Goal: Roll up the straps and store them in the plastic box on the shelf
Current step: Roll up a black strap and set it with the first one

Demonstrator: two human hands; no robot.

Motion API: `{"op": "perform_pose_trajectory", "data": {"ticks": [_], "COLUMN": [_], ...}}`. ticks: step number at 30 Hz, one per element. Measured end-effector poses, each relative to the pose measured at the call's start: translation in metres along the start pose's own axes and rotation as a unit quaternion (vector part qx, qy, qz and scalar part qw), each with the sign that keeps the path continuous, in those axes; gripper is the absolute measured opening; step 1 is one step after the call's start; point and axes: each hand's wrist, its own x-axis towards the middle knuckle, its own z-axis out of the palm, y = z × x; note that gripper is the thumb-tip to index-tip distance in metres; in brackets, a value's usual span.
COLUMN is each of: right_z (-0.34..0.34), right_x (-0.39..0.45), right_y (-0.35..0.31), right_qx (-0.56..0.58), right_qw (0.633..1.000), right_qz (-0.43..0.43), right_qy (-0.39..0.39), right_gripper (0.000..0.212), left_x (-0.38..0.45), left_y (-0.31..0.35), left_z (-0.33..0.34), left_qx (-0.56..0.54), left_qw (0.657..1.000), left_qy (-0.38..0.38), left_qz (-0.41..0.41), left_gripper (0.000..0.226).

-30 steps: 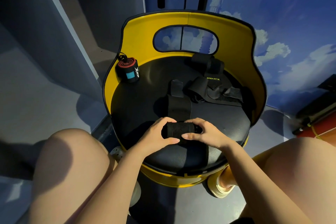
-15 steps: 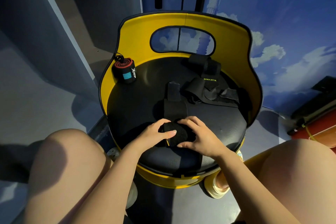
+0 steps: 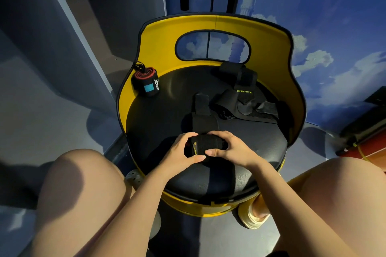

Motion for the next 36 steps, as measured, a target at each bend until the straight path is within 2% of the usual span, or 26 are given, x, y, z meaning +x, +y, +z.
{"op": "perform_pose_trajectory", "data": {"ticks": [3,7,12,16,21,25,29,36], "right_z": [0.006,0.01,0.013,0.005,-0.001,-0.006,-0.009,0.002], "right_x": [-0.005,-0.013,-0.017,-0.018,-0.016,-0.009,-0.002,-0.01], "right_y": [0.003,0.013,0.016,0.011,0.01,0.008,0.009,0.011], "right_qx": [-0.031,-0.12,-0.198,-0.169,-0.123,-0.094,-0.062,0.011], "right_qw": [0.998,0.987,0.967,0.977,0.987,0.994,0.998,0.999], "right_qz": [-0.05,-0.106,-0.142,-0.123,-0.092,-0.046,-0.021,-0.032], "right_qy": [0.034,0.032,0.074,0.049,0.047,0.039,0.011,0.041], "right_gripper": [0.068,0.086,0.08,0.078,0.078,0.076,0.073,0.065], "left_x": [0.004,0.009,0.008,0.009,0.005,0.003,0.005,0.006], "left_y": [0.003,0.008,0.012,0.01,0.012,0.013,0.019,0.023], "left_z": [-0.004,-0.007,-0.007,-0.008,0.001,0.007,0.006,-0.001], "left_qx": [0.024,0.025,0.031,0.023,0.0,-0.036,-0.087,-0.046], "left_qw": [1.0,0.999,0.995,0.993,0.998,0.998,0.993,0.995], "left_qy": [-0.013,-0.032,-0.071,-0.085,-0.03,-0.014,-0.025,-0.031], "left_qz": [-0.012,-0.034,-0.057,-0.079,-0.053,-0.04,-0.076,-0.086], "left_gripper": [0.057,0.053,0.055,0.056,0.056,0.067,0.063,0.056]}}
